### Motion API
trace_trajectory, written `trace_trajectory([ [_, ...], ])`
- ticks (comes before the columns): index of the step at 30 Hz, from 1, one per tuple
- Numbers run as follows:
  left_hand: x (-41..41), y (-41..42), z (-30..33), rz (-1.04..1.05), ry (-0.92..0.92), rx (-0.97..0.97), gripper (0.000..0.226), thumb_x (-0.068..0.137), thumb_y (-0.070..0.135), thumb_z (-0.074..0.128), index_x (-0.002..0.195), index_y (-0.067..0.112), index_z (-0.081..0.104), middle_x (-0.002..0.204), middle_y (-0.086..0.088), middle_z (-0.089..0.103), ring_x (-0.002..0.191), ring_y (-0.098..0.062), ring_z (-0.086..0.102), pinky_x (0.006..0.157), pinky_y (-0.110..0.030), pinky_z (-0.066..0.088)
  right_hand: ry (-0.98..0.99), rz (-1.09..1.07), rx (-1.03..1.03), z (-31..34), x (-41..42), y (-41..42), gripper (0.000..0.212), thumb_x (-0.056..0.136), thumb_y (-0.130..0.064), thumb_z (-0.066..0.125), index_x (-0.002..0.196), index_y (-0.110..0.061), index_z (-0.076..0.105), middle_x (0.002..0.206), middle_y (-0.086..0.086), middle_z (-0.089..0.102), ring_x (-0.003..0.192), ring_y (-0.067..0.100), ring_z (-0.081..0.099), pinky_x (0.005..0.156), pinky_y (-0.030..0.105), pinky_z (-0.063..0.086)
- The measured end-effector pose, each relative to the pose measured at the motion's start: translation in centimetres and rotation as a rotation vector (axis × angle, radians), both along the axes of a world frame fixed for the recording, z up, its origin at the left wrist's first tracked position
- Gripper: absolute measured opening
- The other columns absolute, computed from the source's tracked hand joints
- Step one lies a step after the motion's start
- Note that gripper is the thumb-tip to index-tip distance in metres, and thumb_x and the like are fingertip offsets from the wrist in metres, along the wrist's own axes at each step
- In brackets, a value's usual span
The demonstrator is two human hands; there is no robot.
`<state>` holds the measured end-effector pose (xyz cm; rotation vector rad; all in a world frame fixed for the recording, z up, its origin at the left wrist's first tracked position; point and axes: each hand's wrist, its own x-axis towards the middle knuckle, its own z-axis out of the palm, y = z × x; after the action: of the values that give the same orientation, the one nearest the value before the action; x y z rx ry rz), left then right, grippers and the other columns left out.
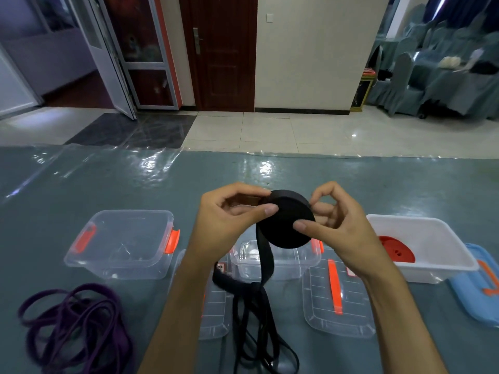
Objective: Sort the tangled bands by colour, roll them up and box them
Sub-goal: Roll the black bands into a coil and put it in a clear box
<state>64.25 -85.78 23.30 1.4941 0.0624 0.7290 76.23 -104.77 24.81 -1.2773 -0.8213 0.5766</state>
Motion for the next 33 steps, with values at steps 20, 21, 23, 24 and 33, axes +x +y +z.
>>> trace_trajectory([
  [20,0.7,-0.7,-0.9,-0.052,0.005,-0.067,0.030,0.082,0.021,0.086,0.112,0.022,0.083,0.114,-0.005,0.080,0.110,-0.022,0.076,0.093,-0.027,0.058,-0.145,-0.238,0.090,-0.5,-1.0,0.8,0.048,0.073,-0.019,0.093,0.111,-0.032,0.066,0.112,0.007,0.078,0.099,0.024,0.078,0.078,0.032,0.064],
  [21,0.8,-0.7,-0.9,-0.049,-0.002,-0.067,0.030,0.082,0.021,0.087,0.112,0.019,0.083,0.112,-0.006,0.080,0.108,-0.023,0.076,0.092,-0.028,0.059,-0.107,-0.243,0.079,-0.7,-1.1,0.9,0.048,0.073,-0.014,0.094,0.105,-0.032,0.062,0.108,0.006,0.079,0.093,0.022,0.079,0.073,0.029,0.064],
  [23,0.9,-0.9,-0.8,-0.014,0.003,-0.072,0.026,0.080,0.021,0.090,0.105,0.019,0.083,0.106,-0.007,0.081,0.103,-0.024,0.078,0.088,-0.027,0.061,-0.087,-0.247,0.033,-1.0,-1.2,1.1,0.051,0.071,-0.012,0.095,0.094,-0.031,0.054,0.101,0.003,0.078,0.082,0.019,0.078,0.063,0.025,0.061],
  [24,0.9,-0.9,-0.8,0.008,0.012,-0.079,0.025,0.079,0.022,0.091,0.103,0.020,0.083,0.105,-0.007,0.081,0.102,-0.024,0.079,0.087,-0.026,0.061,-0.088,-0.240,0.022,-1.1,-1.2,1.2,0.051,0.071,-0.011,0.093,0.093,-0.031,0.051,0.099,0.001,0.077,0.079,0.019,0.078,0.061,0.025,0.060],
  [33,0.5,-0.1,-1.1,-0.028,0.059,-0.061,0.031,0.084,0.029,0.085,0.115,0.030,0.082,0.116,-0.001,0.080,0.113,-0.019,0.075,0.096,-0.026,0.057,-0.036,-0.229,0.073,-1.1,-0.9,1.5,0.042,0.072,-0.026,0.093,0.103,-0.022,0.065,0.109,0.008,0.078,0.097,0.026,0.078,0.075,0.028,0.062],
])
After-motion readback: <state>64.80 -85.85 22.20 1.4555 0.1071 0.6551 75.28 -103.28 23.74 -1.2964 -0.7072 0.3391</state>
